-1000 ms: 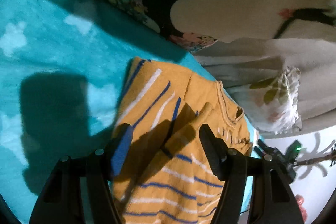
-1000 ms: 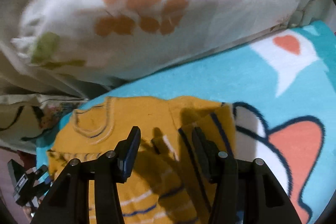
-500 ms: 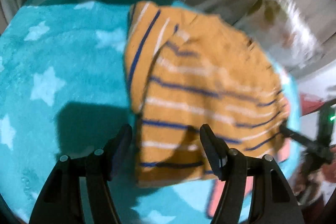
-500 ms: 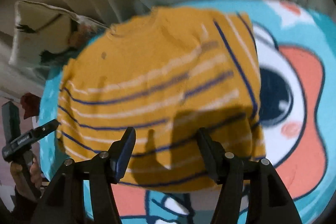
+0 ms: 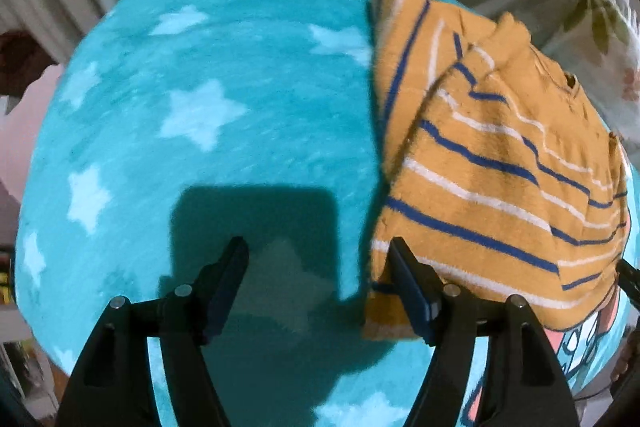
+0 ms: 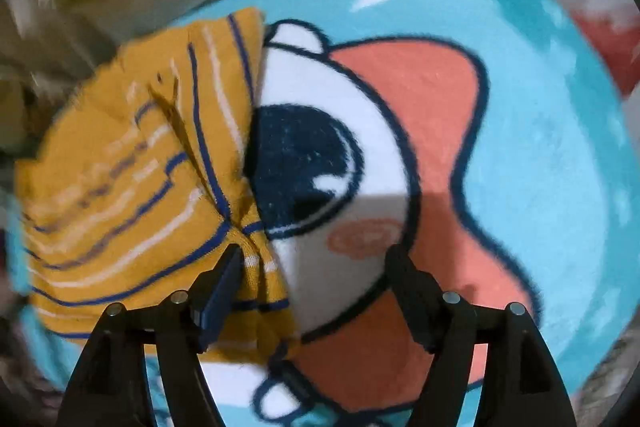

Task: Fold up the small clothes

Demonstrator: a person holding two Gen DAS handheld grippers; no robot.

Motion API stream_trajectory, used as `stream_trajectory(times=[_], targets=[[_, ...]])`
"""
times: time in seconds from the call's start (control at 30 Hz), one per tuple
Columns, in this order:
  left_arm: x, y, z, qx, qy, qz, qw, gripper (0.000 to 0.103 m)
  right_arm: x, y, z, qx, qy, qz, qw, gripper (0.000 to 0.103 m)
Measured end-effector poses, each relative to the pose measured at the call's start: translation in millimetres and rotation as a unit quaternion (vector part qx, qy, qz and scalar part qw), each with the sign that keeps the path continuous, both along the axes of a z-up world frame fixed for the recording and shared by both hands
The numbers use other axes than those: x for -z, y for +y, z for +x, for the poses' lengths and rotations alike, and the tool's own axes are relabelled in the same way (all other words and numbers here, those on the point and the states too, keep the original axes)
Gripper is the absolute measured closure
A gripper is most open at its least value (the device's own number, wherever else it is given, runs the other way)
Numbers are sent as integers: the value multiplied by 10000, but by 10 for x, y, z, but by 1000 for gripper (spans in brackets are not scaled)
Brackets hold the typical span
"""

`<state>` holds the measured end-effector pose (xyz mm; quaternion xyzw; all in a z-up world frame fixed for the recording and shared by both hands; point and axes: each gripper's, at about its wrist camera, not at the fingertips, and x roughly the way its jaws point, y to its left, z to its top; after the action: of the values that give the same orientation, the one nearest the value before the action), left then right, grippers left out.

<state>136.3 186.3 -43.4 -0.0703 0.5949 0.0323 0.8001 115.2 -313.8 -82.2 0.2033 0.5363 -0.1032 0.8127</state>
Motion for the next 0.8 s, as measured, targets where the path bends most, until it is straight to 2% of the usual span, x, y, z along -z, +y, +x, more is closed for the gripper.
stream_trajectory(times=[0.1,0.33,0.43,0.53,0.63,0.8], targets=[[-173,97,-254,-195,-239,-181,9994,32,-201,-81,-130,-34,-303,-407,9987,27],[-554,-222,-680,-427,-737,-330,9958,32,-483,-95,-398,-183,-892,-276,9955,27],[-786,-502,-785,-445,-1024,-62,9937,32,-610,-33,-431,-318,-1123,-330,9926,27],[-966,-677,-950,-550,-1158,375,9910,32,-662,63,-485,-507,-1283,-311,9900,26],[-1125,-790,-1112,-580,-1287,638,9879,29,-722,270,-558,-874,-1389,-358,9858,26],[-1263,-945,-1329,-475,-1360,678,9872,29,-712,733,-615,-1579,-1397,-620,9755,26]])
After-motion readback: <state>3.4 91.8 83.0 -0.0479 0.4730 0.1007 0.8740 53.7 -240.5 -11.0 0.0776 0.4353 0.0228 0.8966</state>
